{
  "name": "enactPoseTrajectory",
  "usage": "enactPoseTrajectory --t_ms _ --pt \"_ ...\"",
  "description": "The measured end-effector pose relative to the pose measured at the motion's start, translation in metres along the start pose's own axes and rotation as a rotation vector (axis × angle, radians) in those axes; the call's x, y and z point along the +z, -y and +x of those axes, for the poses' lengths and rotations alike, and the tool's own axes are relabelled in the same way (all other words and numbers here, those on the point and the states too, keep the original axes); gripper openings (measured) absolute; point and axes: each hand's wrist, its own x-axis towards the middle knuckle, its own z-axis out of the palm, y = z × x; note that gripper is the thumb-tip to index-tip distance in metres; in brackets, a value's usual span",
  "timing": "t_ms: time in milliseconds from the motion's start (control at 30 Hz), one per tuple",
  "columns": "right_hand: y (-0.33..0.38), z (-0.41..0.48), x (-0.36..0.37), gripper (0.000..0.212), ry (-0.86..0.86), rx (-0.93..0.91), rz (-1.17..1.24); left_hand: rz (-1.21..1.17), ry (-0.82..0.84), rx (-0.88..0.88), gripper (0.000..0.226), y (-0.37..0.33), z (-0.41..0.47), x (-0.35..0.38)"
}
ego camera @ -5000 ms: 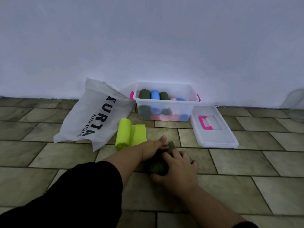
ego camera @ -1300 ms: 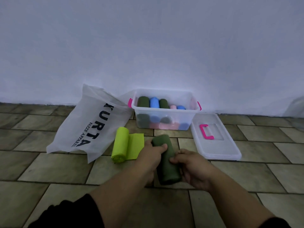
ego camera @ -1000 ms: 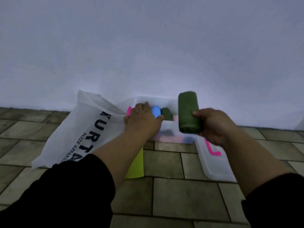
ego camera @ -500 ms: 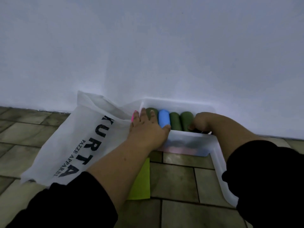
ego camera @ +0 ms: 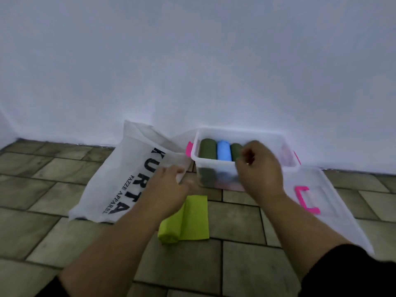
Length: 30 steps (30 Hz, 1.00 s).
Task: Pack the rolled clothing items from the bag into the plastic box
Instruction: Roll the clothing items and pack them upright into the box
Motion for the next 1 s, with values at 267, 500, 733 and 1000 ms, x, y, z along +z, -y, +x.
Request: enactPoseTrajectory --t_ms 267,500,733,1000 --pt "0.023 -0.106 0.060 0.052 0.830 0.225 -0.146 -0.859 0.232 -0.527 0.058 -0.003 -0.061 0.025" --pt "-0.009 -0.112 0.001 0.056 0.810 -0.002 -0.437 -0.135 -0.022 -0.026 0.040 0.005 -0.061 0.041" --pt "-0.019 -0.141 -0.029 0.061 0.745 -0.078 -0.466 0.351 0.642 0.148 0.063 -0.006 -0.048 0.070" --pt "0.003 -0.147 -0.012 0.081 0.805 -0.012 -0.596 0.112 0.635 -0.001 0.067 0.002 -0.044 0.069"
